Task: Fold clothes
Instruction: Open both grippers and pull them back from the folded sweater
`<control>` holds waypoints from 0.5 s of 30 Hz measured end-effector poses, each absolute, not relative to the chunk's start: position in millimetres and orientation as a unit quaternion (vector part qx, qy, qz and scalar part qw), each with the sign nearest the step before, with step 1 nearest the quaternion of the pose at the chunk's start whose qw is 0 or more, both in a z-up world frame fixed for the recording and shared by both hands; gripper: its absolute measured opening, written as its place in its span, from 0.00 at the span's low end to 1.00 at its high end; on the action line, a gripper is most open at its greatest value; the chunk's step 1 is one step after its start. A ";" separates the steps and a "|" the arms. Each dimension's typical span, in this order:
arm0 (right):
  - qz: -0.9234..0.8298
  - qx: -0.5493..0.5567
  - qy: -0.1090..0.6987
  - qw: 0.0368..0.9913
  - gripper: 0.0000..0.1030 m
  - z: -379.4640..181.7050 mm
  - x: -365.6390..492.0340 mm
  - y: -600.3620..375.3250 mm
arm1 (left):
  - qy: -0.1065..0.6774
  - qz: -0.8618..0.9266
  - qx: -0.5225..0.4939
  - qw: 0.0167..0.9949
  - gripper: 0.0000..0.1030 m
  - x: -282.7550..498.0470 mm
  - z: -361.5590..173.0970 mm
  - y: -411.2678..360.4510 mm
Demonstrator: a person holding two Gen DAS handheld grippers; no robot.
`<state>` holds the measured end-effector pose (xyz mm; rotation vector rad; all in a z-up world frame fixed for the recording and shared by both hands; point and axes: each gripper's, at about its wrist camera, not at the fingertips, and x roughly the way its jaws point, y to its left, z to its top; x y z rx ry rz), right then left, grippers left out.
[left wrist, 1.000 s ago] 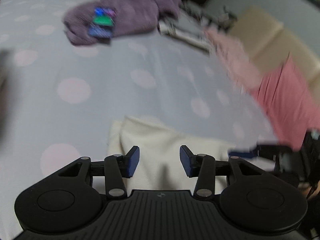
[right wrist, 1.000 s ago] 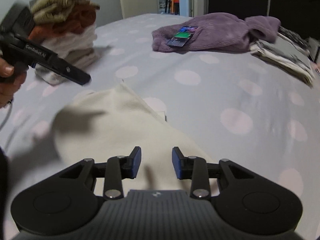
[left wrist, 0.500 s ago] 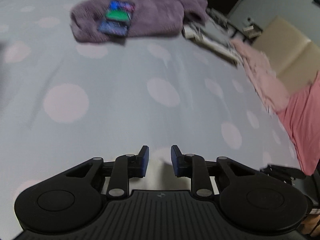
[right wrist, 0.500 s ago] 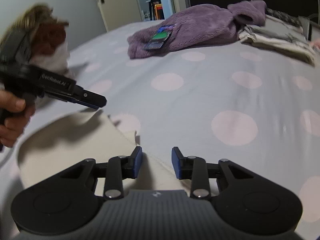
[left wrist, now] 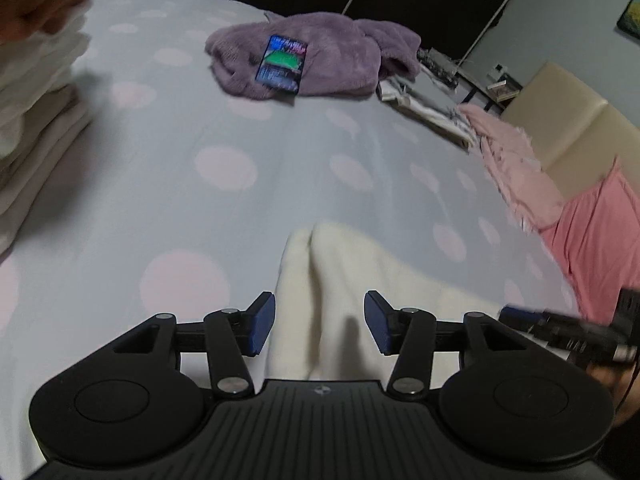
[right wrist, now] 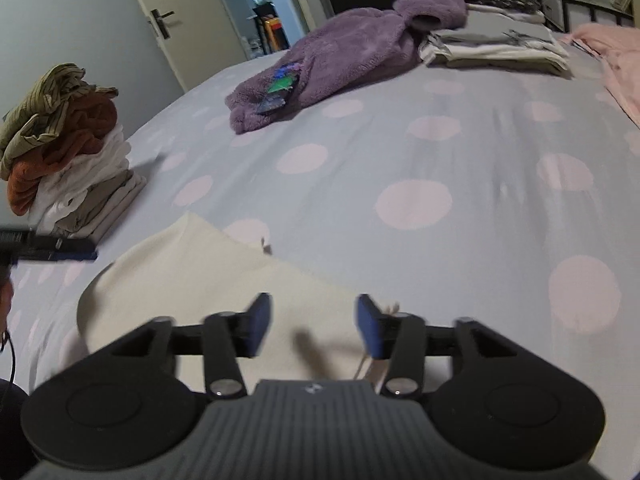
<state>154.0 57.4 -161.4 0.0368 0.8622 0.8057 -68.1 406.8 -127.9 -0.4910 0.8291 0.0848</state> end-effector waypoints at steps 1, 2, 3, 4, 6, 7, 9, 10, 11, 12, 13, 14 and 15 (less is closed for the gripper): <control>0.374 0.024 0.413 0.830 0.66 -160.2 149.8 53.6 | 0.402 0.043 -0.231 0.885 0.46 -74.1 -128.1 405.8; 0.368 0.033 0.421 0.829 0.67 -159.5 145.9 48.3 | 0.407 0.044 -0.225 0.884 0.46 -80.3 -128.3 404.5; 0.362 0.042 0.428 0.827 0.67 -159.3 142.0 42.5 | 0.412 0.044 -0.219 0.883 0.46 -84.7 -128.6 403.0; 0.357 0.053 0.438 0.824 0.67 -159.2 137.8 36.7 | 0.418 0.043 -0.208 0.884 0.46 -88.7 -128.6 400.5; 0.347 0.078 0.464 0.812 0.67 -159.6 127.6 25.8 | 0.431 0.041 -0.182 0.883 0.46 -96.1 -128.8 394.1; 0.346 0.088 0.479 0.802 0.67 -160.6 120.4 22.4 | 0.438 0.035 -0.172 0.882 0.45 -99.1 -129.6 390.9; 0.346 0.095 0.504 0.786 0.66 -163.5 104.3 19.8 | 0.450 0.020 -0.153 0.880 0.28 -105.1 -132.0 383.9; 0.344 0.094 0.512 0.781 0.64 -165.3 96.6 20.1 | 0.455 0.018 -0.141 0.879 0.20 -106.9 -134.2 380.8; 0.343 0.093 0.521 0.776 0.62 -167.2 88.8 20.4 | 0.460 0.018 -0.129 0.878 0.16 -108.4 -136.6 377.9; 0.343 0.091 0.527 0.772 0.60 -169.0 81.8 21.1 | 0.463 0.015 -0.119 0.878 0.16 -108.8 -139.7 376.4; 0.346 0.088 0.531 0.769 0.58 -170.7 76.6 22.9 | 0.464 0.013 -0.115 0.878 0.16 -108.5 -142.9 375.8; 0.350 0.083 0.534 0.765 0.54 -172.0 72.3 25.3 | 0.463 0.010 -0.115 0.879 0.16 -107.8 -146.1 376.5; 0.356 0.077 0.535 0.762 0.46 -172.2 68.6 28.2 | 0.463 0.006 -0.116 0.879 0.16 -107.1 -149.3 377.3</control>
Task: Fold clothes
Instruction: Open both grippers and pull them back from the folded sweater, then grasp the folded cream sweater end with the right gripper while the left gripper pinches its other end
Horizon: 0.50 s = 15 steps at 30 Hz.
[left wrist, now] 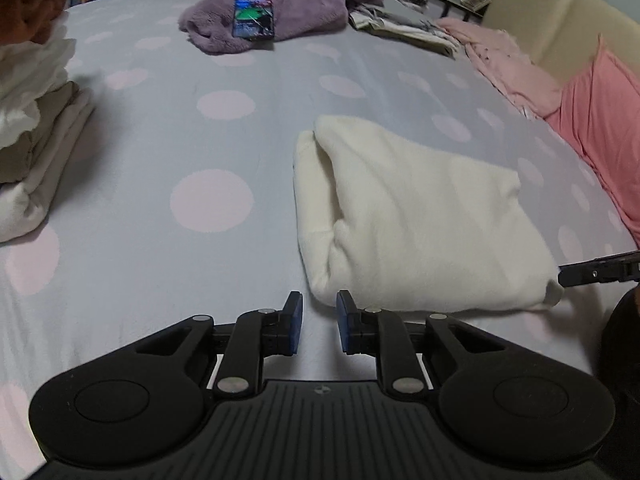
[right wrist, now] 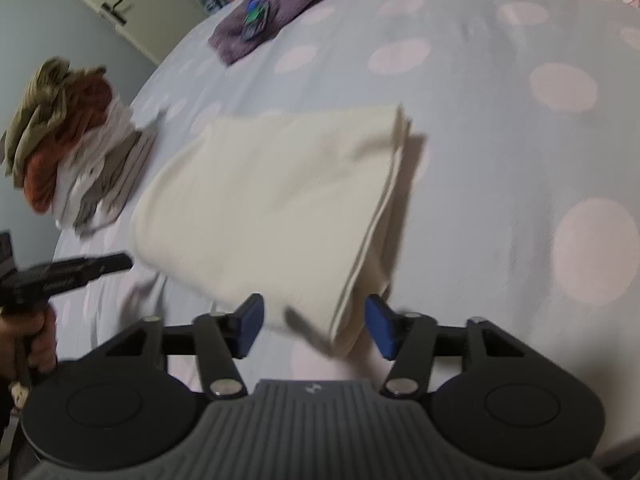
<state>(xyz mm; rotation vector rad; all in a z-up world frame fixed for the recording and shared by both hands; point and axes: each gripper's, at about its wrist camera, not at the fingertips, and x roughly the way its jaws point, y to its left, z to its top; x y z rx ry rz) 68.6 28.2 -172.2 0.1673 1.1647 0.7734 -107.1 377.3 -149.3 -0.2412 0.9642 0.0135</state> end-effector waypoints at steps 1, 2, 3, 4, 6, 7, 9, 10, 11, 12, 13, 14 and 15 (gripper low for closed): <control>0.360 0.068 0.533 0.762 0.46 -172.0 65.5 31.1 | 0.459 0.002 -0.118 0.881 0.16 -106.6 -151.3 378.0; 0.362 0.057 0.529 0.765 0.46 -171.9 63.1 33.5 | 0.454 -0.004 -0.121 0.883 0.16 -106.3 -153.0 378.7; 0.363 0.047 0.526 0.768 0.46 -171.9 60.8 35.6 | 0.452 -0.007 -0.120 0.884 0.16 -105.9 -154.6 379.1; 0.364 0.040 0.523 0.770 0.46 -172.4 59.1 36.9 | 0.449 -0.011 -0.116 0.886 0.16 -105.7 -155.9 379.0; 0.365 0.032 0.519 0.773 0.43 -174.3 58.1 38.3 | 0.444 -0.022 -0.109 0.889 0.16 -106.6 -157.3 379.4; 0.367 0.028 0.516 0.774 0.38 -175.0 57.3 39.0 | 0.441 -0.028 -0.108 0.890 0.16 -107.5 -157.8 380.3; 0.371 0.016 0.509 0.777 0.23 -176.3 56.7 41.4 | 0.436 -0.041 -0.106 0.893 0.16 -109.0 -158.7 381.9; 0.372 0.009 0.506 0.778 0.14 -176.5 56.7 42.0 | 0.433 -0.048 -0.104 0.894 0.16 -109.6 -158.9 382.7; 0.373 0.003 0.504 0.779 0.14 -176.8 56.7 42.6 | 0.430 -0.055 -0.102 0.895 0.15 -110.3 -159.2 383.5; 0.374 0.000 0.503 0.780 0.13 -176.9 57.1 42.6 | 0.428 -0.062 -0.100 0.896 0.15 -110.9 -159.4 384.3; 0.374 0.002 0.503 0.779 0.13 -176.7 58.0 41.7 | 0.427 -0.067 -0.093 0.897 0.15 -110.4 -159.3 383.8; 0.374 0.004 0.503 0.779 0.13 -176.9 58.0 40.7 | 0.426 -0.072 -0.084 0.898 0.15 -109.6 -159.0 383.0; 0.373 0.004 0.503 0.779 0.13 -177.3 57.7 39.9 | 0.425 -0.077 -0.076 0.899 0.15 -108.8 -158.7 382.1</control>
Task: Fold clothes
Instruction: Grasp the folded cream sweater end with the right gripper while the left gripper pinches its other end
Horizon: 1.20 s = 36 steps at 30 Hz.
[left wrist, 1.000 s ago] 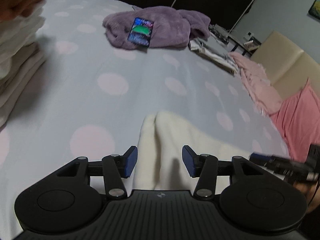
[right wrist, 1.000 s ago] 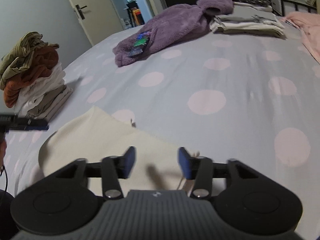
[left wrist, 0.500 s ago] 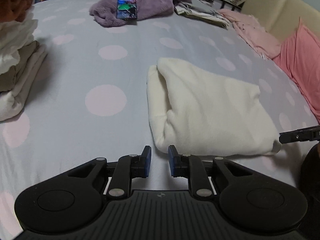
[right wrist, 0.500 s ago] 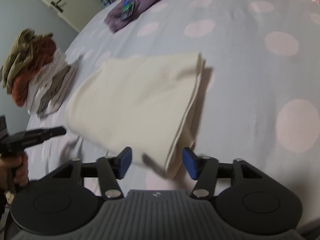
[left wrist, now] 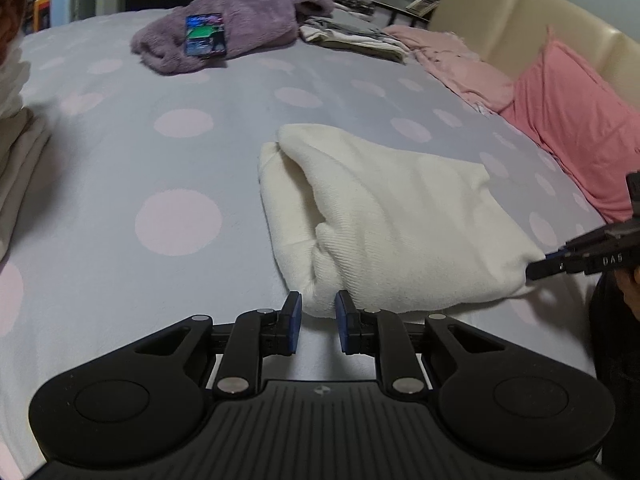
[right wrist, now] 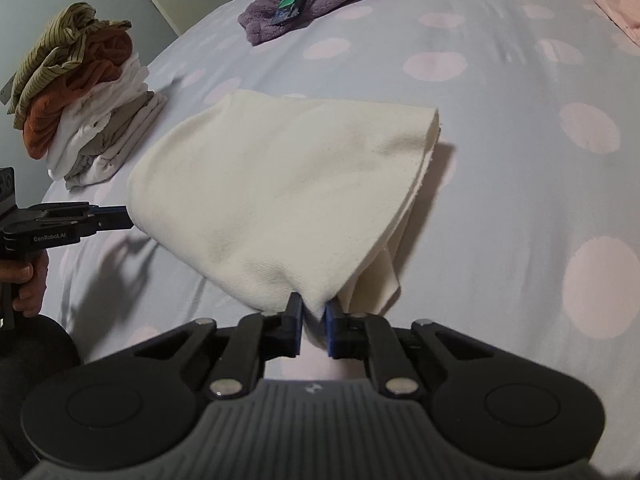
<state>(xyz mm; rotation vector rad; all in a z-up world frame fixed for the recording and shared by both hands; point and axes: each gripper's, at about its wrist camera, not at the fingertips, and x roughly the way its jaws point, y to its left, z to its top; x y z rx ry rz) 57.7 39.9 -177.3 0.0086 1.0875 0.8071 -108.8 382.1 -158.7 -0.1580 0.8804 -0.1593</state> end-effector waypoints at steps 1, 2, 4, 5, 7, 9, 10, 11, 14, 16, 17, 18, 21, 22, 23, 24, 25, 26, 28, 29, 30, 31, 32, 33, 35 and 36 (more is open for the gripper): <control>0.373 0.004 0.503 0.779 0.13 -177.7 57.2 39.3 | 0.425 -0.082 -0.068 0.899 0.15 -108.0 -158.4 381.3; 0.373 0.003 0.503 0.780 0.13 -178.1 56.7 39.4 | 0.426 -0.086 -0.058 0.899 0.15 -107.0 -158.3 380.1; 0.373 0.002 0.503 0.779 0.13 -178.5 56.5 40.1 | 0.428 -0.097 -0.050 0.897 0.15 -104.4 -158.2 380.5; 0.373 0.002 0.504 0.779 0.13 -178.8 56.7 40.5 | 0.429 -0.101 -0.051 0.896 0.15 -103.6 -158.8 381.3; 0.372 0.001 0.504 0.779 0.13 -179.5 57.2 41.4 | 0.432 -0.110 -0.050 0.894 0.15 -100.9 -160.2 383.3; 0.373 0.001 0.505 0.779 0.12 -179.2 57.7 41.4 | 0.435 -0.121 -0.059 0.891 0.06 -98.9 -162.2 387.3; 0.373 0.001 0.505 0.779 0.10 -178.9 58.0 41.3 | 0.437 -0.125 -0.073 0.888 0.06 -98.3 -163.0 391.2; 0.372 0.004 0.505 0.779 0.09 -178.3 58.3 40.4 | 0.436 -0.127 -0.087 0.887 0.03 -98.5 -162.9 395.8; 0.367 0.028 0.512 0.776 0.07 -175.2 60.5 31.8 | 0.435 -0.114 -0.140 0.882 0.01 -101.3 -166.4 412.3; 0.362 0.047 0.522 0.771 0.06 -173.8 61.7 24.9 | 0.438 -0.092 -0.165 0.879 0.00 -103.1 -170.4 422.0; 0.359 0.053 0.523 0.771 0.06 -172.3 61.1 22.6 | 0.439 -0.065 -0.177 0.878 0.00 -105.9 -172.8 430.5; 0.354 0.053 0.524 0.773 0.06 -171.0 59.6 21.2 | 0.440 -0.034 -0.190 0.877 0.00 -109.0 -175.1 439.8; 0.354 0.061 0.529 0.769 0.06 -173.7 57.7 20.7 | 0.429 0.007 -0.224 0.875 0.00 -119.1 -176.3 459.6; 0.354 0.063 0.529 0.769 0.06 -175.1 58.1 21.1 | 0.426 0.004 -0.224 0.877 0.00 -119.5 -172.7 459.0; 0.352 0.065 0.529 0.769 0.07 -175.9 59.2 21.4 | 0.426 -0.001 -0.228 0.876 0.00 -117.8 -168.7 457.5; 0.348 0.071 0.532 0.769 0.16 -177.0 60.7 21.0 | 0.422 -0.010 -0.232 0.876 0.01 -115.4 -163.8 455.2; 0.344 0.078 0.533 0.769 0.31 -177.4 62.3 19.9 | 0.415 -0.021 -0.232 0.879 0.03 -112.3 -158.2 451.9; 0.340 0.085 0.531 0.771 0.42 -176.8 64.0 17.7 | 0.415 -0.028 -0.234 0.878 0.20 -105.8 -153.3 448.7; 0.333 0.101 0.527 0.775 0.56 -175.2 68.0 12.6 | 0.418 -0.040 -0.241 0.875 0.62 -91.2 -143.9 442.3; 0.330 0.117 0.526 0.775 0.56 -174.1 71.7 8.4 | 0.425 -0.041 -0.259 0.866 0.75 -81.7 -141.5 441.5; 0.325 0.134 0.527 0.774 0.56 -174.3 76.1 3.8 | 0.431 -0.047 -0.275 0.858 0.73 -73.0 -141.3 441.6; 0.321 0.151 0.527 0.772 0.58 -174.6 80.6 -0.7 | 0.435 -0.054 -0.290 0.851 0.72 -64.5 -141.4 441.7; 0.315 0.166 0.529 0.770 0.58 -175.5 85.2 -4.7 | 0.436 -0.058 -0.302 0.846 0.71 -56.4 -141.3 442.5; 0.307 0.180 0.533 0.768 0.58 -177.7 90.0 -7.8 | 0.435 -0.060 -0.311 0.843 0.71 -49.0 -141.3 443.8; 0.298 0.203 0.540 0.761 0.58 -183.0 100.4 -11.5 | 0.433 -0.064 -0.331 0.836 0.71 -34.4 -141.5 446.5; 0.297 0.213 0.545 0.755 0.59 -186.5 105.5 -11.3 | 0.437 -0.068 -0.340 0.830 0.71 -27.9 -143.4 446.7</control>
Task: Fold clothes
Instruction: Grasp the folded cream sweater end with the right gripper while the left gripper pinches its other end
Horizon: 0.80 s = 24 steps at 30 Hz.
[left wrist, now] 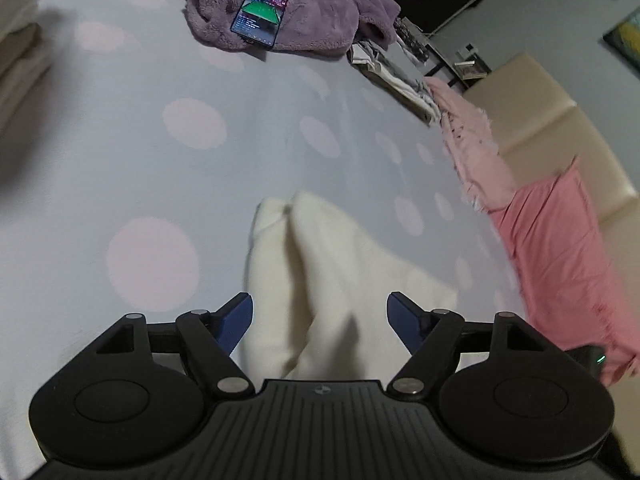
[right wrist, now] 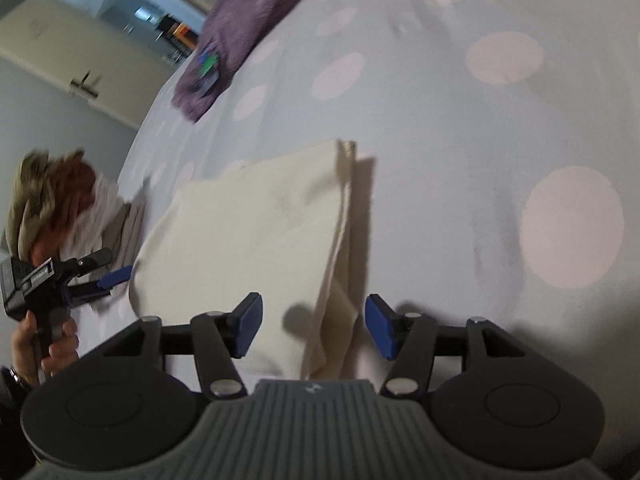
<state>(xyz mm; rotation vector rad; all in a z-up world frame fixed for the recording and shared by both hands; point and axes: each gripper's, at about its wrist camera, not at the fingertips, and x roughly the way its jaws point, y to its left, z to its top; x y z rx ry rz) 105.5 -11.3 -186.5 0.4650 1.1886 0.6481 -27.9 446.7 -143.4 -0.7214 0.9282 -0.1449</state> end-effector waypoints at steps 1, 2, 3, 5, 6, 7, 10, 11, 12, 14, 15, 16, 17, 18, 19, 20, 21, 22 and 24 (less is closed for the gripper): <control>0.296 0.224 0.549 0.749 0.59 -190.0 110.5 -11.1 | 0.444 -0.074 -0.344 0.824 0.71 -21.3 -144.8 445.6; 0.296 0.234 0.554 0.742 0.59 -193.7 115.5 -10.6 | 0.450 -0.079 -0.346 0.819 0.71 -14.7 -146.0 444.4; 0.298 0.243 0.559 0.735 0.59 -197.5 120.2 -9.3 | 0.458 -0.083 -0.344 0.815 0.71 -8.0 -147.7 441.5; 0.301 0.257 0.568 0.722 0.59 -204.3 128.5 -5.6 | 0.484 -0.086 -0.332 0.805 0.71 3.5 -152.7 435.1; 0.301 0.262 0.572 0.717 0.59 -207.3 131.9 -3.9 | 0.499 -0.085 -0.328 0.798 0.71 8.5 -156.6 432.3; 0.300 0.265 0.575 0.713 0.59 -210.0 135.0 -2.3 | 0.513 -0.084 -0.323 0.791 0.71 13.6 -160.4 429.4; 0.303 0.269 0.582 0.705 0.59 -215.9 142.2 3.2 | 0.546 -0.086 -0.312 0.773 0.71 20.8 -174.5 419.7; 0.305 0.269 0.583 0.703 0.59 -217.2 143.7 4.9 | 0.553 -0.085 -0.307 0.770 0.71 23.6 -178.9 418.1; 0.306 0.269 0.584 0.702 0.59 -218.3 144.7 6.1 | 0.557 -0.085 -0.307 0.767 0.71 27.0 -183.8 417.3; 0.308 0.272 0.587 0.698 0.60 -221.8 146.5 8.4 | 0.558 -0.086 -0.313 0.764 0.71 30.8 -191.4 418.4; 0.309 0.276 0.588 0.695 0.62 -223.7 147.5 9.2 | 0.557 -0.088 -0.316 0.763 0.72 32.1 -194.5 419.6; 0.309 0.283 0.589 0.690 0.66 -225.7 148.6 9.4 | 0.556 -0.090 -0.319 0.762 0.72 33.4 -197.7 420.8; 0.310 0.291 0.590 0.686 0.67 -227.6 149.8 9.7 | 0.555 -0.092 -0.323 0.761 0.72 34.8 -200.8 422.1; 0.311 0.297 0.591 0.682 0.68 -229.5 151.3 10.3 | 0.553 -0.094 -0.331 0.758 0.73 35.1 -203.1 424.2; 0.312 0.303 0.592 0.678 0.68 -231.6 153.0 11.3 | 0.552 -0.097 -0.340 0.755 0.73 35.3 -205.2 426.5; 0.314 0.307 0.593 0.675 0.68 -233.5 154.6 12.5 | 0.549 -0.100 -0.352 0.752 0.76 34.8 -207.7 428.7; 0.318 0.308 0.592 0.674 0.68 -234.6 155.8 14.1 | 0.546 -0.102 -0.361 0.749 0.79 35.2 -209.6 428.8; 0.322 0.310 0.591 0.672 0.69 -235.6 157.0 15.8 | 0.541 -0.107 -0.368 0.749 0.82 34.4 -210.9 429.4; 0.330 0.311 0.589 0.669 0.69 -237.4 159.4 19.5 | 0.532 -0.117 -0.375 0.750 0.92 32.8 -212.5 430.0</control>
